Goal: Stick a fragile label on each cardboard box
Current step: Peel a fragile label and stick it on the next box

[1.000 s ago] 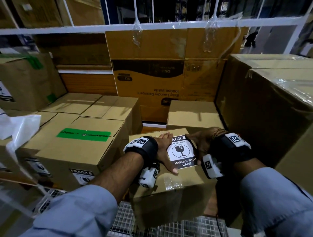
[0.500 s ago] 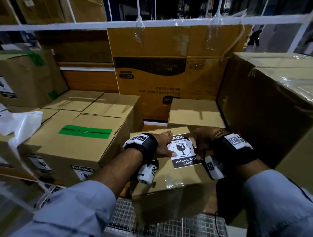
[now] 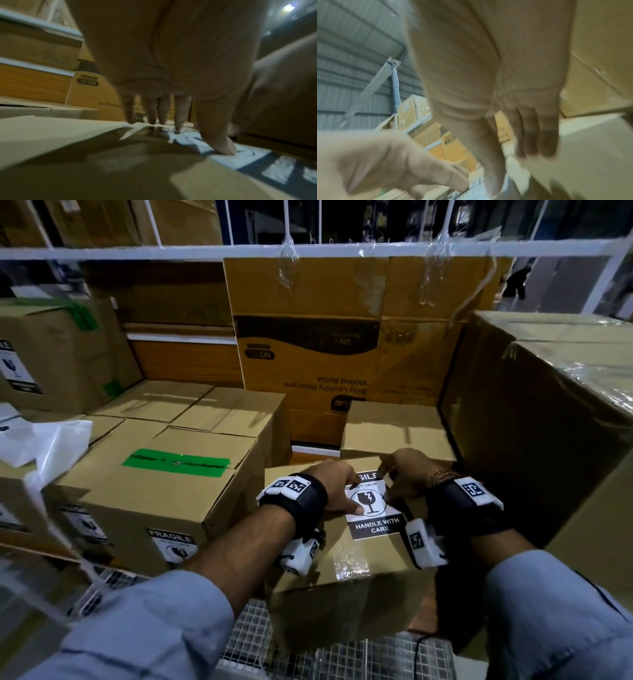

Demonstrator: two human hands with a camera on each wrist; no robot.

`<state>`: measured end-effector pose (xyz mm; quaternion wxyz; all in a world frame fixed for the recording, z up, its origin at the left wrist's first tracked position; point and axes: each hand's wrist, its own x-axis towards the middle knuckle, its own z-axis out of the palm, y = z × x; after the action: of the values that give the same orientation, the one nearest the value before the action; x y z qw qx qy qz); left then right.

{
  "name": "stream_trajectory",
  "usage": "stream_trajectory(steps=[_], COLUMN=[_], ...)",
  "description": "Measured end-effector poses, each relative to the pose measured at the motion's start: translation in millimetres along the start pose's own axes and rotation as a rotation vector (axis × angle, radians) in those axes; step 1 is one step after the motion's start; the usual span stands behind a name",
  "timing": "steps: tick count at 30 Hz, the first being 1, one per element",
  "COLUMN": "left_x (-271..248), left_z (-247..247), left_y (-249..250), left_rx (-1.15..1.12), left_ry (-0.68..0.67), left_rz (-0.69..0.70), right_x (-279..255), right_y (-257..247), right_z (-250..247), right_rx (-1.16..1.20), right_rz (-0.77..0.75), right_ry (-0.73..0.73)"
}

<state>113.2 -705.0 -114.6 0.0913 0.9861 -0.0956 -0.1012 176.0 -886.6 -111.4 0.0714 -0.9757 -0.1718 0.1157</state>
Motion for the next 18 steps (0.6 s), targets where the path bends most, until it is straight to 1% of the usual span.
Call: stream_trajectory(steps=[2, 5, 8, 11, 13, 16, 18], left_x=[2.0, 6.0, 7.8, 8.2, 8.8, 9.6, 9.4], left_z=[1.5, 1.9, 1.7, 0.9, 1.5, 2.1, 1.7], left_y=[0.1, -1.0, -3.5, -4.2, -3.3, -5.9, -7.7], left_rx=[-0.003, 0.023, 0.066, 0.091, 0.099, 0.067, 0.046], left_ry=[-0.005, -0.066, -0.111, -0.141, -0.151, -0.16, -0.16], left_rz=[-0.019, -0.033, -0.045, -0.05, -0.044, -0.044, -0.047], right_x=[1.8, 5.9, 13.4, 20.8, 30.1, 42.7, 53.0], right_y=[-2.0, -3.4, -5.2, -8.7, -12.9, -23.7, -25.8], right_z=[0.5, -5.8, -17.4, -25.3, -27.3, -35.4, -40.1], right_rx=[-0.004, -0.047, -0.015, -0.03, -0.062, -0.162, -0.18], right_rz=[0.01, 0.012, 0.043, 0.064, 0.084, 0.12, 0.132], right_ry=[-0.032, -0.094, -0.16, -0.214, -0.247, -0.348, -0.349])
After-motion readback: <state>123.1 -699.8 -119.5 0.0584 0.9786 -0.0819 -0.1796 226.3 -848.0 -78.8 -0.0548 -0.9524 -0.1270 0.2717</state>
